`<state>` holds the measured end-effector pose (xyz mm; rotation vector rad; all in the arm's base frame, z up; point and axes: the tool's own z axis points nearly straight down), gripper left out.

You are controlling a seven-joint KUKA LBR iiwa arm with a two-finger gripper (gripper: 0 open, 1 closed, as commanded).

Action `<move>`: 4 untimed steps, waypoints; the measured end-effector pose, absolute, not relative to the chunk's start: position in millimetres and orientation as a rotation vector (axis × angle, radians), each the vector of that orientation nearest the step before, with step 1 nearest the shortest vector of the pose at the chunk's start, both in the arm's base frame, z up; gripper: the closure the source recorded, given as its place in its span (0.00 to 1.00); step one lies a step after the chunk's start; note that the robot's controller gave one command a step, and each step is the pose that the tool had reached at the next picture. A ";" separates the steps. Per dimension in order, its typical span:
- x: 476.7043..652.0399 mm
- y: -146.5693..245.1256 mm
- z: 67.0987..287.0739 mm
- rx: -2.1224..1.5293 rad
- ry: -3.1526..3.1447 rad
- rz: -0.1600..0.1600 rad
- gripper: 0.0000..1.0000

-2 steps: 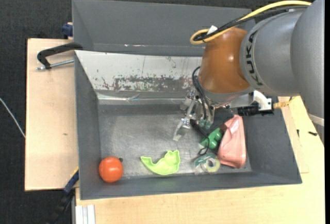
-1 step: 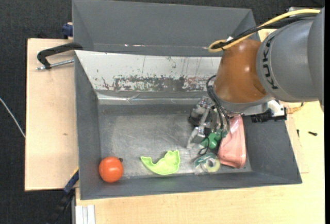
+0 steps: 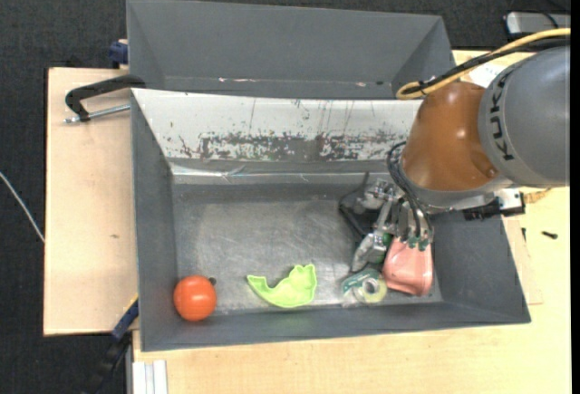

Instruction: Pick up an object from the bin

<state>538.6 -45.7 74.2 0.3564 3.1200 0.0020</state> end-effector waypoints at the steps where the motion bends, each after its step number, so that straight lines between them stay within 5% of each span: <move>1: 553.1 -59.1 77.7 0.514 3.094 0.002 0.00; 2: 567.0 -68.3 80.1 0.567 3.085 0.006 0.00; 3: 584.1 -101.6 73.6 0.330 3.123 0.020 1.00; 4: 584.1 -101.6 73.6 0.330 3.123 0.020 1.00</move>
Offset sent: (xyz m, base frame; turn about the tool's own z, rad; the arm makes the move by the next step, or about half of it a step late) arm 0.0452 -0.0687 -0.0042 0.1341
